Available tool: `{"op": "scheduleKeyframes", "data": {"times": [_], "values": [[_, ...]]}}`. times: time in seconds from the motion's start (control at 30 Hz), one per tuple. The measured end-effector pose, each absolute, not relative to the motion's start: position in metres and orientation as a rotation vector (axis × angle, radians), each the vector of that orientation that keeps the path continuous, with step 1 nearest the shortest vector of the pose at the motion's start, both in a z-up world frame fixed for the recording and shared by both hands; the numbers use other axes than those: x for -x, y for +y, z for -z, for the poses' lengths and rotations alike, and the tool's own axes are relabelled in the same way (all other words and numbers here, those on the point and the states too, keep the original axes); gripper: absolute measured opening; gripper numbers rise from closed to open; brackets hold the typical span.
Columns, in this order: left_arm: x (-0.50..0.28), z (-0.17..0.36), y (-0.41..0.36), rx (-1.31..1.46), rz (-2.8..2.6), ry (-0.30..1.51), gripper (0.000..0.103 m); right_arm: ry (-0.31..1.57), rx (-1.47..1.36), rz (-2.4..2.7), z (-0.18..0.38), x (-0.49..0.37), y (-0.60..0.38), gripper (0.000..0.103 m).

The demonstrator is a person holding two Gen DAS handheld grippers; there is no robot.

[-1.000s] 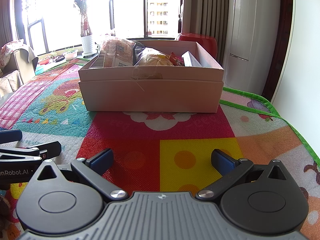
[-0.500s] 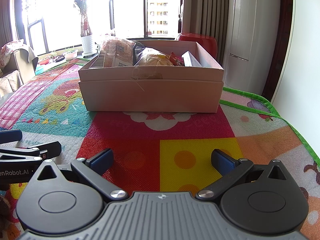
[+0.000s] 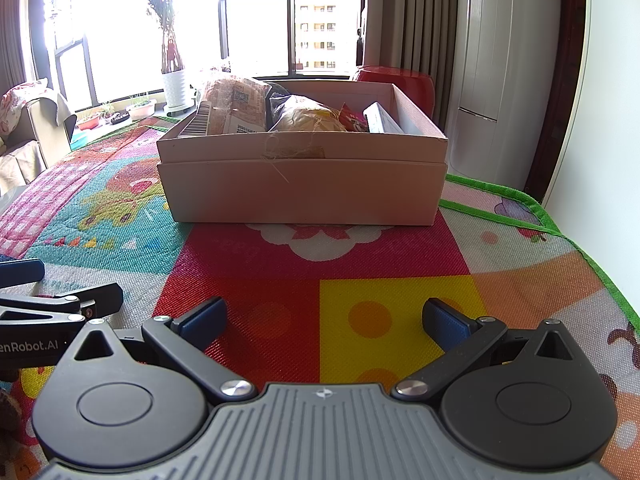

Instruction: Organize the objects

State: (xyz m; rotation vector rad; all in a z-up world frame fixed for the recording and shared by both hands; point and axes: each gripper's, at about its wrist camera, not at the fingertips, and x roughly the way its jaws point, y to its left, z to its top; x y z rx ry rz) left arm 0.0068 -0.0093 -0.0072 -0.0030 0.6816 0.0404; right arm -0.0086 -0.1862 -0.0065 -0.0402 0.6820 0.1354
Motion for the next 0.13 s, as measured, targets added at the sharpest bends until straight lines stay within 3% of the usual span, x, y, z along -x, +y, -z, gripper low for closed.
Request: {"op": "scheduleKeyframes", "data": {"times": [0.13], "values": [[-0.0068,0.0072,-0.0093,0.004,-0.040,0.682,0.103,0.682,0.040,-0.135,0.0066,0.0087,-0.1862,0.103]]}}
